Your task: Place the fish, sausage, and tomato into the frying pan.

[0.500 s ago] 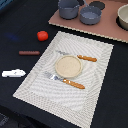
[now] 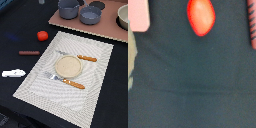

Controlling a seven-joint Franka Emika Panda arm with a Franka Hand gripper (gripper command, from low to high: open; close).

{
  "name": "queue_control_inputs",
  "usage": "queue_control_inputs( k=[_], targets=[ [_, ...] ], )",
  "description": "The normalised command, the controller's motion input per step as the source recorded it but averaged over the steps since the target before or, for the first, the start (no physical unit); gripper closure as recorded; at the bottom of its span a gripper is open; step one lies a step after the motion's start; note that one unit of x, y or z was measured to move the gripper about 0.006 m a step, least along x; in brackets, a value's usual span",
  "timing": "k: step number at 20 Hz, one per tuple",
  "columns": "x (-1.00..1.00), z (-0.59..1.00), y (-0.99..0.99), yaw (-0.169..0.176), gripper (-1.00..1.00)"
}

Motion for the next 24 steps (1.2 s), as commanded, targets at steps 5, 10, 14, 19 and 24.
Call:
queue_control_inputs(
  k=[5,10,14,19,24],
  targets=[
    [0.07,-0.3,-1.0,0.04,-1.0],
    [0.05,-0.31,-1.0,0.042,-1.0],
    [0.01,-0.35,-1.0,0.047,-1.0],
    [0.0,-0.41,-0.93,0.059,-1.0],
    [0.0,-0.46,-0.46,0.069,-1.0]
  ],
)
